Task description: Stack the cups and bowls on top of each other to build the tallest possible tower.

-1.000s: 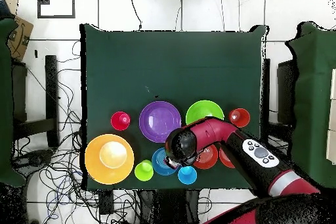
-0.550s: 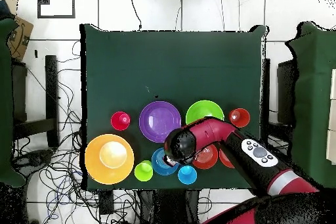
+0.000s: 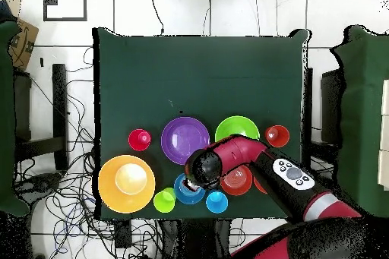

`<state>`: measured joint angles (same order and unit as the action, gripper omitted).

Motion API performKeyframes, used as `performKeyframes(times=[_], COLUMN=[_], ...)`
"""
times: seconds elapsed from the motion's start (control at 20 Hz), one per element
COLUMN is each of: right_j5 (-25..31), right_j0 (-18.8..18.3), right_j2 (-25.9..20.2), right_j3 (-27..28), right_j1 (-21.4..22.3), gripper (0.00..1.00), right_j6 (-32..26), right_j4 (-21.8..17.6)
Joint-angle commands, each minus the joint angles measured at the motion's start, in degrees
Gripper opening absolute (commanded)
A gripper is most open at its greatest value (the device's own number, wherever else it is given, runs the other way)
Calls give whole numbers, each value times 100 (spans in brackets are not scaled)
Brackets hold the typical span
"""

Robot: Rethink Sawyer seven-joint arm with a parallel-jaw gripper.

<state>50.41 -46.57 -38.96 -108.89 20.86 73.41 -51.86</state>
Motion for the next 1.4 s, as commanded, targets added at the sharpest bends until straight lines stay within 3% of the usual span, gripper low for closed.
performKeyframes(times=[0.05, 0.85, 0.9, 1.4], right_j5=[-406, -339, -340, -288], right_j0=[266, 331, 336, 360], right_j2=[203, 224, 230, 236], right_j3=[185, 177, 177, 126], right_j1=[-90, -48, -45, -9], gripper=[100, 100, 0, 0], right_j6=[-481, -469, -469, -549], right_j4=[-583, -538, -539, -544])
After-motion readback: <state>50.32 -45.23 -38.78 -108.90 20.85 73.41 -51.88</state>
